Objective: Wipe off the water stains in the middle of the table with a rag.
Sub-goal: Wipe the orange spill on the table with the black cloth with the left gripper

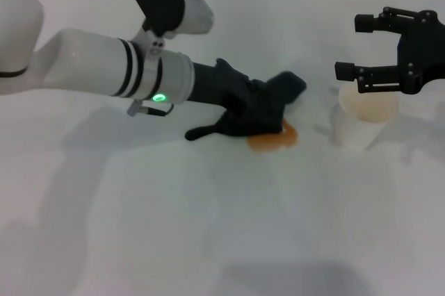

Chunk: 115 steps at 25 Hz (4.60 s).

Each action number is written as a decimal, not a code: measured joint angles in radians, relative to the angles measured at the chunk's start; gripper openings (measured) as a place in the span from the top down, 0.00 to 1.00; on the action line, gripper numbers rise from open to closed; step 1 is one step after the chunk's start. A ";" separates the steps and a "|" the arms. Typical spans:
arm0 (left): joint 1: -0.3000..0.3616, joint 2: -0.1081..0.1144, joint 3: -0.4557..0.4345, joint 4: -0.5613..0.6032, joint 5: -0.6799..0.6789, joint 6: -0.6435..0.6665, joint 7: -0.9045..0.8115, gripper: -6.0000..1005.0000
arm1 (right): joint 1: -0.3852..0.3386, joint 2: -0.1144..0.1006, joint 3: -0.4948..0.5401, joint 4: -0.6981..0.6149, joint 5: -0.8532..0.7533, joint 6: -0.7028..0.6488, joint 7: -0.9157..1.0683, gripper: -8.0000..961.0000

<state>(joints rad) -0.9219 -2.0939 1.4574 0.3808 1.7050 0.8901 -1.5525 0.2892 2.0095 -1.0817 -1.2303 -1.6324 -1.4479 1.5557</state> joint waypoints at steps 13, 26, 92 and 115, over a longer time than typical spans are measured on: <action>0.014 -0.001 0.143 -0.001 -0.086 0.023 -0.005 0.93 | -0.002 0.000 -0.004 0.000 0.001 -0.011 -0.005 0.09; 0.013 -0.002 0.175 0.005 -0.089 0.094 -0.001 0.93 | -0.002 0.002 -0.008 0.003 0.013 -0.010 -0.007 0.09; -0.007 -0.005 0.308 0.041 -0.176 -0.050 0.084 0.93 | -0.013 0.002 -0.009 0.005 0.014 -0.011 -0.007 0.09; 0.003 -0.001 0.308 0.039 -0.173 0.108 0.089 0.93 | -0.013 0.002 -0.019 0.002 0.016 -0.004 -0.008 0.09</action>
<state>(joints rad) -0.9190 -2.0950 1.7656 0.4202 1.5325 0.9981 -1.4633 0.2761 2.0110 -1.1003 -1.2279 -1.6167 -1.4516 1.5477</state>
